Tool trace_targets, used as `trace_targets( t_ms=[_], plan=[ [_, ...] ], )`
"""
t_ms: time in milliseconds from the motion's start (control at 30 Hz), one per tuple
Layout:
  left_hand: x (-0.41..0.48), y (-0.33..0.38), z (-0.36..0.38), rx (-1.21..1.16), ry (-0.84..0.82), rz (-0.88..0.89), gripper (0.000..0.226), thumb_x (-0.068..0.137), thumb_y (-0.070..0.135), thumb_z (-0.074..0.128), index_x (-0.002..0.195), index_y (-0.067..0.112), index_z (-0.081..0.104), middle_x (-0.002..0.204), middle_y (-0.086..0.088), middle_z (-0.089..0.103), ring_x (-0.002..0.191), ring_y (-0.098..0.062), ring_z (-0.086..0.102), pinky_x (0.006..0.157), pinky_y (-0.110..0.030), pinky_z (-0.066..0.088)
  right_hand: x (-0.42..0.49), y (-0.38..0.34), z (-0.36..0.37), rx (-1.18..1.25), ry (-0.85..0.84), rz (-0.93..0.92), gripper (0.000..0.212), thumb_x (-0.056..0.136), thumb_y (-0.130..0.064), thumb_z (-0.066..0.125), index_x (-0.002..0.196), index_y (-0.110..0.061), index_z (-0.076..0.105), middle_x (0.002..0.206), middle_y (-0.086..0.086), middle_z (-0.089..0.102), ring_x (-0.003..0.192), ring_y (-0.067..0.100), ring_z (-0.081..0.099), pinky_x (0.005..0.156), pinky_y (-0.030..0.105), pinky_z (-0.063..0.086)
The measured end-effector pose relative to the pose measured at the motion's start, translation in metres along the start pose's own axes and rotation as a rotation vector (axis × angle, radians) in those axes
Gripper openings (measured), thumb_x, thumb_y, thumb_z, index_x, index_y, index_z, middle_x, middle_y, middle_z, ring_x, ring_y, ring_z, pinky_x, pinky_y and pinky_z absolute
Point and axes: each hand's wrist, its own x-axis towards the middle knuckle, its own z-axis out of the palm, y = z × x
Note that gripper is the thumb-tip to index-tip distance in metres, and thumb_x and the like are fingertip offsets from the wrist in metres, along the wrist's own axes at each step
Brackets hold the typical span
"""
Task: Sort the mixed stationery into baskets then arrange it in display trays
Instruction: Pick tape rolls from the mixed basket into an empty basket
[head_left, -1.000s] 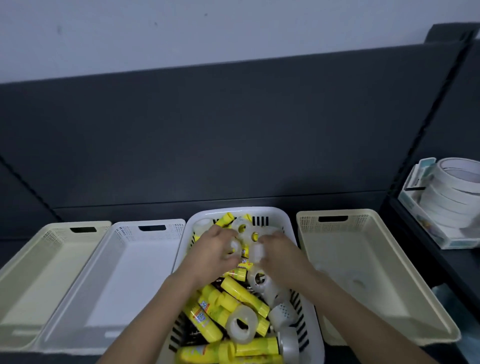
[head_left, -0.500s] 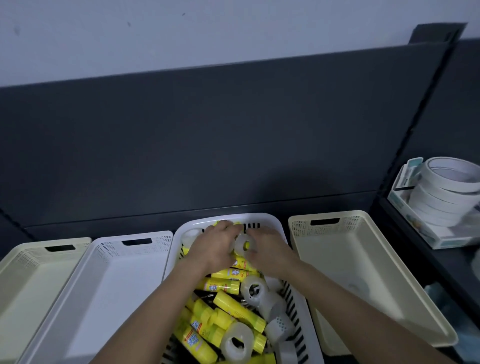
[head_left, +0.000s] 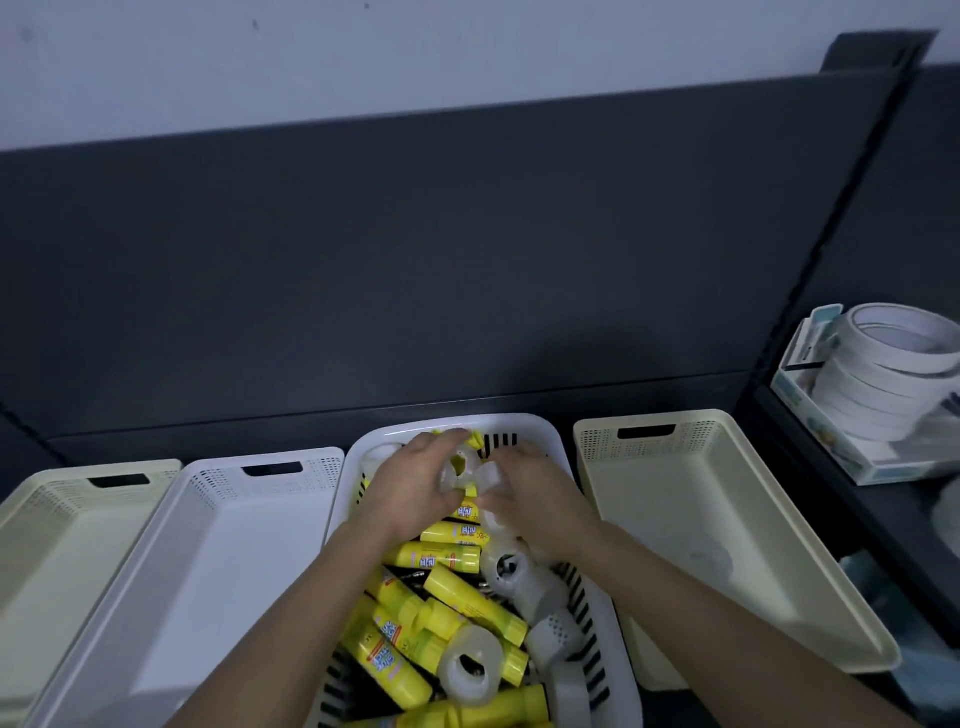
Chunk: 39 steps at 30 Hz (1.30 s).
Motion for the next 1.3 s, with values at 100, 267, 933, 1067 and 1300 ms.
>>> trace_targets(
  t_ms=[100,267,933,1067,1300],
  plan=[
    [-0.004,0.001,0.003,0.056,0.035,0.039,0.063,0.078,0.028,0.066,0.137,0.035,0.044,0.125,0.002,0.052,0.109,-0.02,0.055,0.081,-0.027,0.042,-0.004,0.002,-0.003,0.031,0.027,0.049,0.021,0.087,-0.026,0.062,0.088,-0.014,0.045,0.095,0.004,0.043,0.074,0.018,0.047,0.062,0.028,0.033],
    [-0.012,0.009,0.004,0.044,0.115,0.057,0.058,0.078,0.028,0.069,0.133,0.028,0.048,0.124,0.003,0.051,0.102,-0.019,0.057,0.076,-0.028,0.045,-0.011,0.012,-0.024,0.362,0.221,0.236,0.021,0.078,-0.02,0.071,0.092,-0.011,0.058,0.085,0.002,0.052,0.078,0.019,0.054,0.068,0.035,0.046],
    [0.018,0.169,0.067,0.215,-0.305,0.351,0.046,0.076,0.038,0.062,0.118,0.023,0.055,0.11,0.002,0.06,0.111,-0.016,0.051,0.102,-0.039,0.022,-0.105,0.127,-0.086,0.112,0.16,0.557,0.041,0.081,-0.024,0.068,0.119,-0.01,0.059,0.105,0.007,0.066,0.089,0.019,0.063,0.07,0.024,0.047],
    [0.024,0.17,0.073,0.21,-0.271,0.338,0.058,0.078,0.047,0.06,0.131,0.026,0.048,0.125,0.002,0.055,0.121,-0.018,0.048,0.104,-0.04,0.024,-0.107,0.13,-0.09,0.18,0.235,0.547,0.041,0.088,-0.024,0.063,0.125,-0.01,0.057,0.119,0.008,0.061,0.103,0.02,0.059,0.071,0.019,0.044],
    [0.002,0.138,0.047,-0.094,-0.032,0.271,0.055,0.085,0.04,0.064,0.133,0.017,0.052,0.13,-0.001,0.053,0.123,-0.016,0.047,0.103,-0.023,0.035,-0.09,0.109,-0.093,0.157,0.35,0.42,0.028,0.089,-0.022,0.06,0.115,-0.013,0.065,0.11,0.002,0.066,0.095,0.018,0.062,0.076,0.026,0.047]
  ],
)
